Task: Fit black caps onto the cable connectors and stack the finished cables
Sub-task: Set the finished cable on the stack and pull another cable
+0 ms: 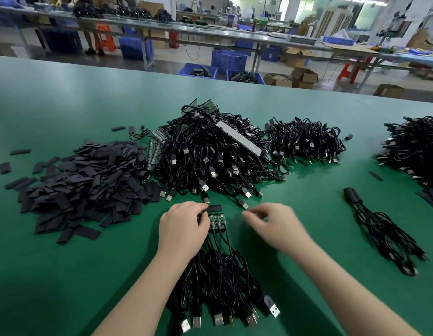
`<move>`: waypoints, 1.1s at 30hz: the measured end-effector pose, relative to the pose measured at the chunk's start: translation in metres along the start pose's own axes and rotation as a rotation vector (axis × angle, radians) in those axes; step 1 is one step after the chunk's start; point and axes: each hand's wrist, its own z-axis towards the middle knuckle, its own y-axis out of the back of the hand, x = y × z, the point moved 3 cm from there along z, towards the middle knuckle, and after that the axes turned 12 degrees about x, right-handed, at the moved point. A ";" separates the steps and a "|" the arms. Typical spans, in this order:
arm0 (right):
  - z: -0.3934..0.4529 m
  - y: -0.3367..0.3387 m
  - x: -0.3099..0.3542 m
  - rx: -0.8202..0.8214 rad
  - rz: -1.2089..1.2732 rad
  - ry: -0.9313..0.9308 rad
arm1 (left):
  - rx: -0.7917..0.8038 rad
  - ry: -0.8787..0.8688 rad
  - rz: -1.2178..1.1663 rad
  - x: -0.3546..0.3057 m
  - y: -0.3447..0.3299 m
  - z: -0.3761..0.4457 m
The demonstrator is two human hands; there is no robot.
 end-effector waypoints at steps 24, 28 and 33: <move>0.019 -0.033 0.038 0.129 0.805 0.017 | -0.055 -0.153 -0.101 -0.008 0.011 -0.002; 0.010 -0.026 0.033 0.104 0.787 0.114 | 0.009 -0.224 -0.123 -0.007 0.023 -0.001; 0.000 -0.013 0.036 0.026 0.651 0.221 | 0.097 -0.241 -0.189 -0.007 0.035 0.002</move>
